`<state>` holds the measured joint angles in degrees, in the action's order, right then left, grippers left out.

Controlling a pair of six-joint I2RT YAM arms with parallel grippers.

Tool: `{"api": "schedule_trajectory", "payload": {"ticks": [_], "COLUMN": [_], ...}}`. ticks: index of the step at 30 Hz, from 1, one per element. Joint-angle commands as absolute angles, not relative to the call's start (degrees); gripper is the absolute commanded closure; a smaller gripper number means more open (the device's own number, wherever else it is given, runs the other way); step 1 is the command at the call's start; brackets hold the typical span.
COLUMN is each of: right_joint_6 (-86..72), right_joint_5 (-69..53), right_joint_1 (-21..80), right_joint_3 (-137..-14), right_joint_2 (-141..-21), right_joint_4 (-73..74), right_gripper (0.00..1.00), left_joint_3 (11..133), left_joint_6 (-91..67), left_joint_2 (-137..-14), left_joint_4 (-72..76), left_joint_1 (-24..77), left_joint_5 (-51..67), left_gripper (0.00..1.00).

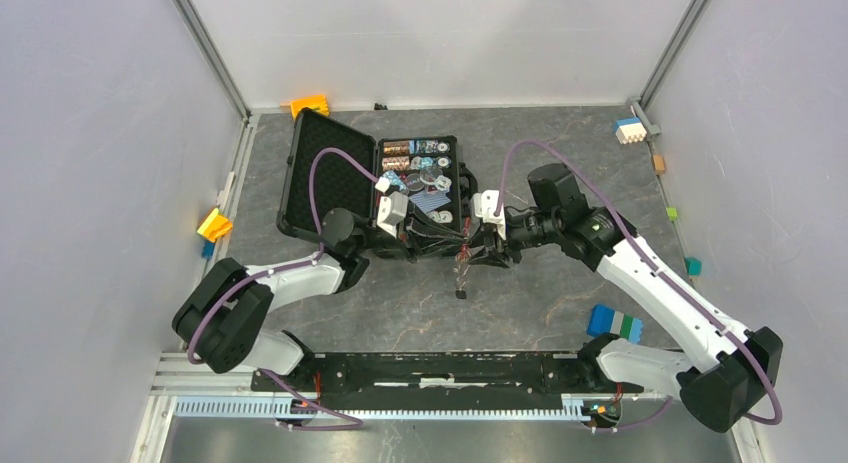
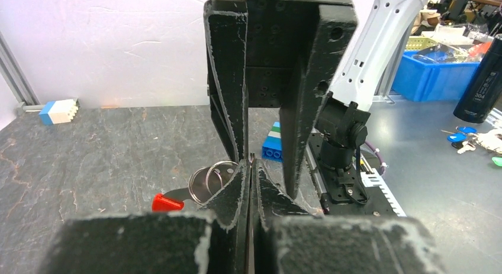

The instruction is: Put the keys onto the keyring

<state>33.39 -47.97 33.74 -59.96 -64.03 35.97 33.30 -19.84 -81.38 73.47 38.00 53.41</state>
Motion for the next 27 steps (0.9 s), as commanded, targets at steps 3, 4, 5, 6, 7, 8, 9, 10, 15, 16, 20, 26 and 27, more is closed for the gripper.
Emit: {"api": "schedule_trajectory", "payload": {"ticks": [3, 4, 5, 6, 7, 8, 9, 10, 15, 16, 20, 26, 27], "right_joint_6": [30.71, 30.6, 30.5, 30.49, 30.49, 30.4, 30.34, 30.19, 29.88, 29.88, 30.76, 32.87, 33.1], "right_joint_5": [-47.31, -47.09, -46.94, -46.93, -46.93, -47.02, -47.09, -47.11, -47.46, -47.41, -46.2, -42.77, -42.21], "right_joint_1": [33.35, 33.31, 33.31, 33.29, 33.3, 33.29, 33.31, 33.27, 33.31, 33.31, 33.31, 33.22, 33.22], "right_joint_3": [-58.46, -58.43, -58.36, -58.28, -58.15, -58.01, -57.88, -57.82, -58.05, -58.04, -58.3, -58.6, -58.59], "right_joint_2": [-64.13, -64.07, -64.12, -64.07, -64.13, -64.07, -64.07, -64.15, -64.65, -64.6, -63.87, -61.36, -60.86], "right_joint_4": [31.16, 30.97, 30.86, 30.85, 30.76, 30.59, 30.4, 30.24, 30.14, 30.15, 30.9, 32.77, 33.08], "right_gripper": [0.71, 0.74, 0.76, 0.78, 0.8, 0.82, 0.83, 0.84, 0.88, 0.89, 0.94, 1.0, 1.0], "left_joint_3": [33.02, 33.0, 32.88, 32.94, 32.95, 32.95, 33.04, 33.0, 33.03, 33.01, 32.79, 32.32, 32.43], "left_joint_6": [-21.75, -21.76, -21.92, -22.08, -22.25, -22.52, -22.72, -22.93, -23.29, -23.2, -22.72, -21.42, -21.19], "left_joint_2": [-81.0, -80.97, -80.96, -80.99, -80.95, -81.1, -81.14, -81.15, -81.21, -81.15, -81.04, -81.04, -81.04], "left_joint_4": [77.7, 77.79, 77.88, 78.03, 78.31, 78.51, 78.6, 78.66, 78.69, 78.66, 78.6, 78.06, 77.89], "left_joint_1": [38.23, 38.26, 38.31, 38.23, 38.23, 38.23, 38.23, 38.23, 38.23, 38.23, 38.25, 38.15, 38.15], "left_joint_5": [52.38, 52.47, 52.46, 52.54, 52.43, 52.33, 52.16, 51.98, 51.51, 51.53, 51.59, 51.86, 52.02], "left_gripper": [0.98, 0.98, 0.98, 0.98, 0.98, 0.98, 0.98, 0.98, 0.98, 0.98, 0.98, 0.98, 0.98]}}
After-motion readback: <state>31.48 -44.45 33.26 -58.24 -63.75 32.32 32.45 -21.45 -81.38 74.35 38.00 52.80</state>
